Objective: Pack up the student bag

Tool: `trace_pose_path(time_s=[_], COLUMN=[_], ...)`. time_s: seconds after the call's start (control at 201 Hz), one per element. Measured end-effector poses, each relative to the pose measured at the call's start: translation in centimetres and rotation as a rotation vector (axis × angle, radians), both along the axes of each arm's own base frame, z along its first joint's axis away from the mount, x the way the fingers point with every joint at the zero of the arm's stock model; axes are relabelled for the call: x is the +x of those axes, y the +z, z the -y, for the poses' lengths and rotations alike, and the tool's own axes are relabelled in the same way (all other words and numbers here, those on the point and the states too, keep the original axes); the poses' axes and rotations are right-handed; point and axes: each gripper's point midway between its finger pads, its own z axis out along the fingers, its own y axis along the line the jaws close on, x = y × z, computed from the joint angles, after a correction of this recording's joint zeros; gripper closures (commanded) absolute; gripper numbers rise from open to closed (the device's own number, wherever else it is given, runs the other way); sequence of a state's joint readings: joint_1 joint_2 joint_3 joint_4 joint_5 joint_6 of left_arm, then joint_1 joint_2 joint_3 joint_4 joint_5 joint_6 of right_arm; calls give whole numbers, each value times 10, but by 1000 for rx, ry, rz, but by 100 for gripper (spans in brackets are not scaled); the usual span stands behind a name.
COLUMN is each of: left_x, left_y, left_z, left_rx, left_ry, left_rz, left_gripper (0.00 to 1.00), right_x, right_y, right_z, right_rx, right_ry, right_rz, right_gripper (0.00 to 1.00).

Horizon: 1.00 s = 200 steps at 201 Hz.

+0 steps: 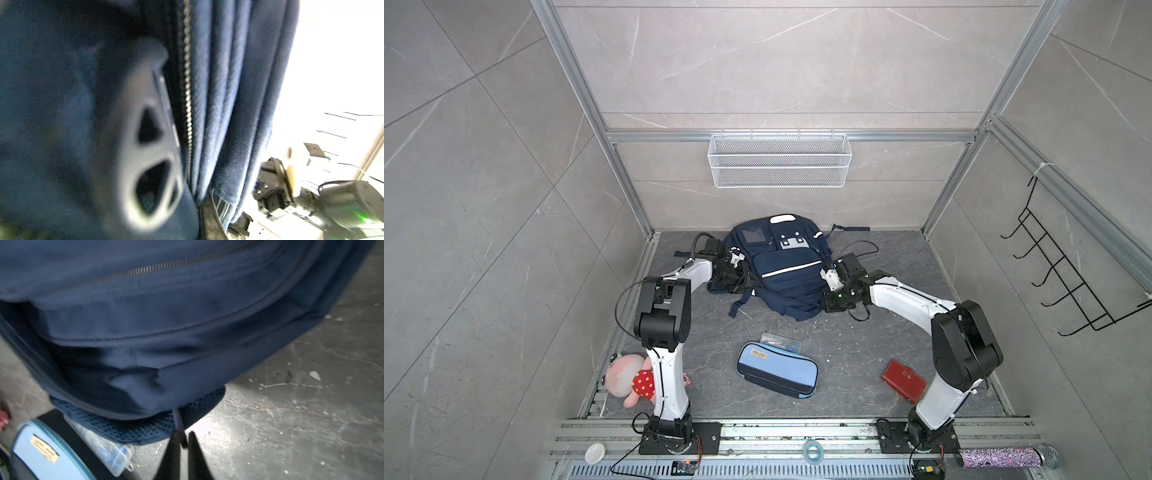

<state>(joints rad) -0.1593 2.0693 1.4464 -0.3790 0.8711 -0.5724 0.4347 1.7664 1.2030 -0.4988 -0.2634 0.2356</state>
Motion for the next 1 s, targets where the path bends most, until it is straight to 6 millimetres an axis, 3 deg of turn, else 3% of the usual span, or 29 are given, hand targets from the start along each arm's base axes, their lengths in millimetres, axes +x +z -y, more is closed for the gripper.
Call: trace_pose_path(time_s=[0.095, 0.189, 0.573, 0.767, 0.996], left_x=[0, 1, 3, 4, 6], left_y=[-1, -1, 0, 0, -2], left_z=[-1, -2, -4, -6, -11], left_rx=[-21, -31, -66, -84, -94], left_ry=[0, 0, 14, 22, 36], left_rz=[7, 13, 11, 15, 18], left_gripper=[100, 100, 100, 100, 100], right_x=[0, 4, 18, 17, 11], right_y=[0, 3, 5, 1, 0], right_z=[-2, -6, -13, -12, -7], right_rx=[4, 9, -15, -41, -81], right_ry=[27, 45, 100, 144, 185], right_rz=[1, 11, 10, -4, -1], right_gripper=[59, 55, 60, 68, 68])
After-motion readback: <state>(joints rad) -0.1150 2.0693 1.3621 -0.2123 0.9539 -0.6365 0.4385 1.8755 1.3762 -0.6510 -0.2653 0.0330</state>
